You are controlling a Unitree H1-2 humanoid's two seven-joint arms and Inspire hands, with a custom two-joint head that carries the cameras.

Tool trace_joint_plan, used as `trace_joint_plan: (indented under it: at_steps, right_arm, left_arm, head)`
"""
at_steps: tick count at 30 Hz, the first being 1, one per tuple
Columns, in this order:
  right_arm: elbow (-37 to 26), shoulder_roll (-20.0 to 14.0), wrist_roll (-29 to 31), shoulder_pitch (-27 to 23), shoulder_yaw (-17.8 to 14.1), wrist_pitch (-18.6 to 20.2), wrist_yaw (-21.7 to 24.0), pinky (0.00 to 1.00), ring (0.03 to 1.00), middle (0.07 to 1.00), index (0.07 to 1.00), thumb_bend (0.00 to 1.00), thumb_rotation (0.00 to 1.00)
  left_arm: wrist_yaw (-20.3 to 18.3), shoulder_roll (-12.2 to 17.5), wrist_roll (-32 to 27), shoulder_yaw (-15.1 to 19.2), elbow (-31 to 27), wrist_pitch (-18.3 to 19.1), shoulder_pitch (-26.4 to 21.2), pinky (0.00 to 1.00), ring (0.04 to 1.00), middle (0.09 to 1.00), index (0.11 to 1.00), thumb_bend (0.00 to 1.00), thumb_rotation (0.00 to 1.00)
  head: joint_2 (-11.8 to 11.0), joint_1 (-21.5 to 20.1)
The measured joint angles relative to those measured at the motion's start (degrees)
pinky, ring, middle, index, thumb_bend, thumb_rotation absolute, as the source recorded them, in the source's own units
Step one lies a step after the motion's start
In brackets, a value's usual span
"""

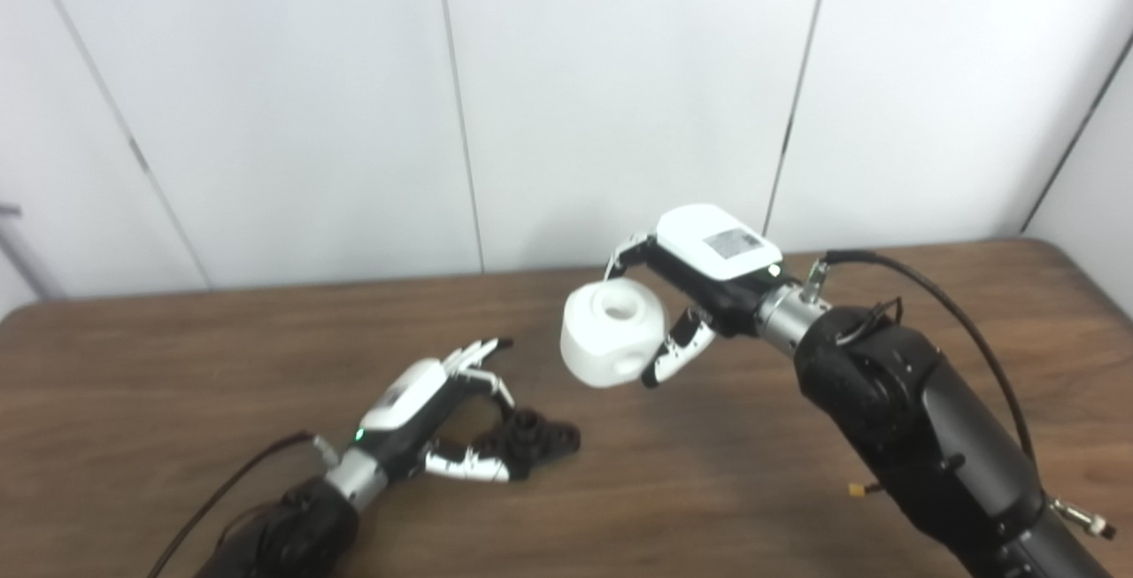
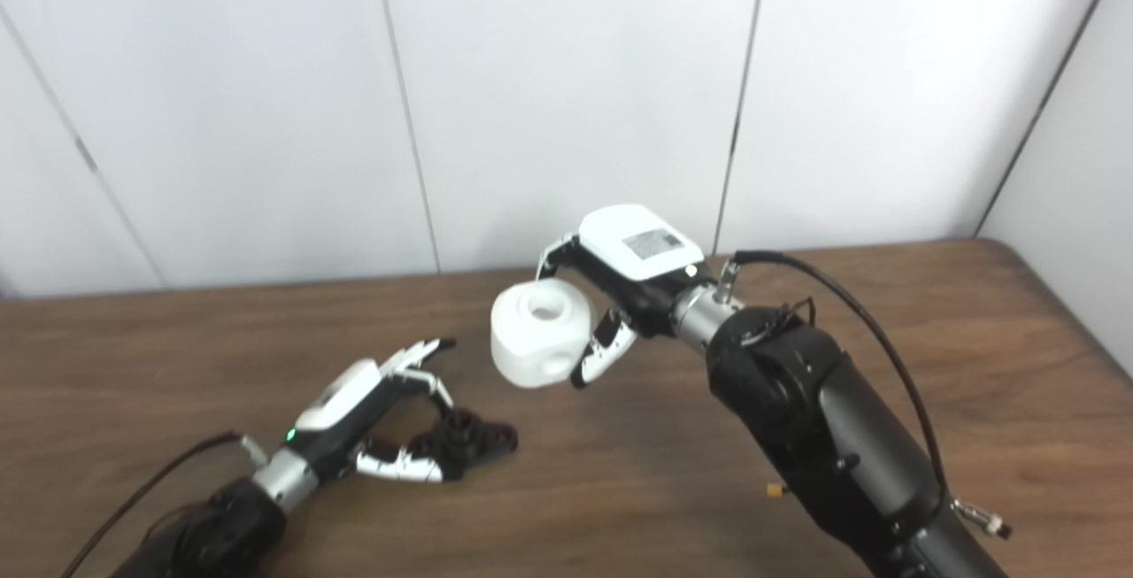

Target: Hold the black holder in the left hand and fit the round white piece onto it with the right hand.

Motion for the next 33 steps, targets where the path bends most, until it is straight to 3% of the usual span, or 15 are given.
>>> trace_joint_plan:
  at_steps: [12,33]
  right_arm:
    - [3.5,3.2,0.1,0.5,0.5,-1.6,0.0,0.65,0.755,0.742,0.480,0.53,0.14]
    - [9.7,7.2,-2.1,-0.6,2.6,-3.0,-0.9,0.63,0.736,0.736,0.479,0.53,0.14]
  left_arm:
    - [-0.3,-1.0,0.2,0.1,-0.7,1.9,0.0,1.00,1.000,0.979,0.482,0.52,0.06]
    - [-0.3,-2.0,0.9,0.1,-0.7,2.0,-0.2,1.00,1.000,0.976,0.482,0.52,0.06]
  head:
    - [0.8,1.6]
    - [1.3,2.8]
